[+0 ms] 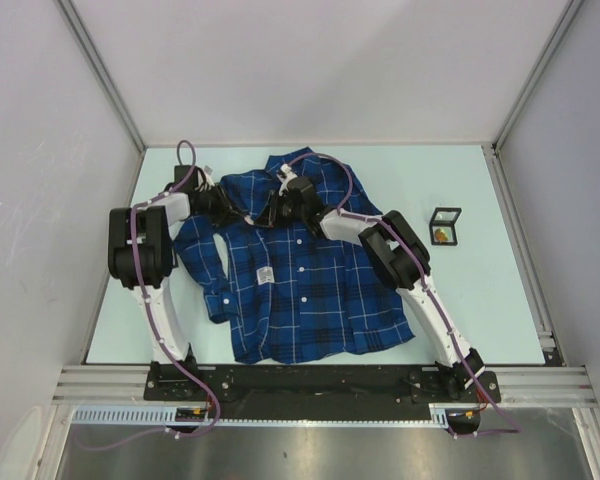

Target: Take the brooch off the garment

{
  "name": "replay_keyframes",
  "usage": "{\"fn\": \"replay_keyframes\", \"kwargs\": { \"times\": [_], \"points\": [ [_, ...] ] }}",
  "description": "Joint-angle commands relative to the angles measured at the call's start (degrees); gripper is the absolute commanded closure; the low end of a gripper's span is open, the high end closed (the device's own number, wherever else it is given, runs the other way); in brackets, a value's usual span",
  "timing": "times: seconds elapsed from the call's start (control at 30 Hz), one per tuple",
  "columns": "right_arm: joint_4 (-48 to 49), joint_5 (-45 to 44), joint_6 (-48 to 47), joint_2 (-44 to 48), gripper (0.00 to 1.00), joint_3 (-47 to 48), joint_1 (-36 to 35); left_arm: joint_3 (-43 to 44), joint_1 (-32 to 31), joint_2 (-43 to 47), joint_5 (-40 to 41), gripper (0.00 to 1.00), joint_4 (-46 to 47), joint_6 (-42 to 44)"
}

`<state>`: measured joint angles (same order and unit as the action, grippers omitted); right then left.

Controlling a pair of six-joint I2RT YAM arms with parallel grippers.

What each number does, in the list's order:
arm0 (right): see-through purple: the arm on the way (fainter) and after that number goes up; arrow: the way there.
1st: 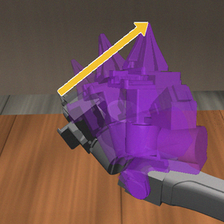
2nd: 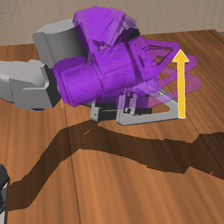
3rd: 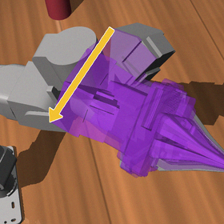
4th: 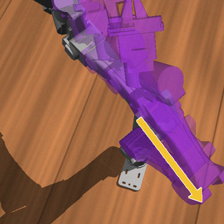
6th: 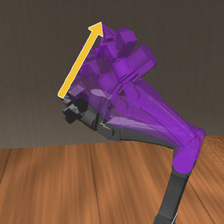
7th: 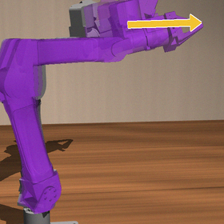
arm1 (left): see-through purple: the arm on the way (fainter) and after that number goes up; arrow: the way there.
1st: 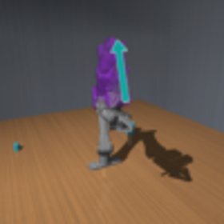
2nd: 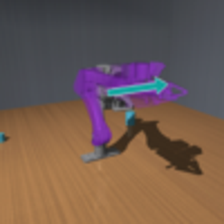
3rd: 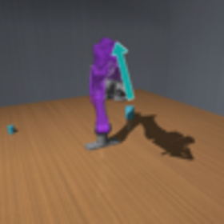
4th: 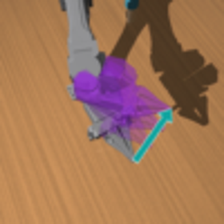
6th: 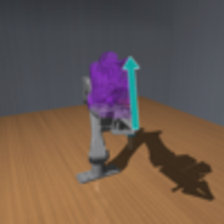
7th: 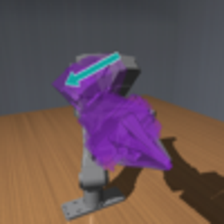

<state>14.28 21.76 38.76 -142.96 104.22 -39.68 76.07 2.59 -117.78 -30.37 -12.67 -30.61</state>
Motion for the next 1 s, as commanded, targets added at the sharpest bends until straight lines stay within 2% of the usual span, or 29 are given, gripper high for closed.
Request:
{"fn": "replay_keyframes", "kwargs": {
  "times": [0.0,0.2,0.43,0.5,0.53,0.63,0.67,0.73,0.97],
  "points": [
    [-0.05,0.13,-0.97,-0.66,0.84,2.48,-0.22,0.22,-0.3,-0.61,-3.02,0.63,1.85,-0.41],
    [-0.13,0.3,-0.8,-0.92,0.83,2.83,-0.22,0.22,-0.57,-1.31,-4.26,0.62,3.17,-0.85],
    [-0.66,0.48,-0.18,-1.45,0.83,3.7,-0.13,0.66,-1.1,-1.76,-4.08,0.85,3.52,-0.33],
    [-0.66,0.92,1.39,-1.54,0.83,4.14,0.39,0.31,-1.62,-1.49,-4.17,0.89,4.14,0.37],
    [-0.49,1.35,4.01,-1.54,0.81,4.14,0.66,0.13,-2.06,-1.14,-4.0,0.94,4.84,0.9],
    [3.37,3.98,11.47,-1.97,0.73,3.53,1.97,-0.92,-2.06,0.09,-2.51,1.0,5.89,2.56],
    [5.12,4.6,12.9,-2.24,0.7,3.62,2.24,-1.27,-2.67,0.35,-1.46,1.0,6.07,2.92],
    [6.45,6.18,15.54,-3.37,0.68,4.14,2.68,-2.33,-3.99,1.23,-0.83,1.0,6.95,3.19],
    [4.71,4.61,19.68,-5.49,0.71,5.19,2.77,-4.53,-5.05,4.04,1.72,1.0,8.71,3.54]
  ]
}}
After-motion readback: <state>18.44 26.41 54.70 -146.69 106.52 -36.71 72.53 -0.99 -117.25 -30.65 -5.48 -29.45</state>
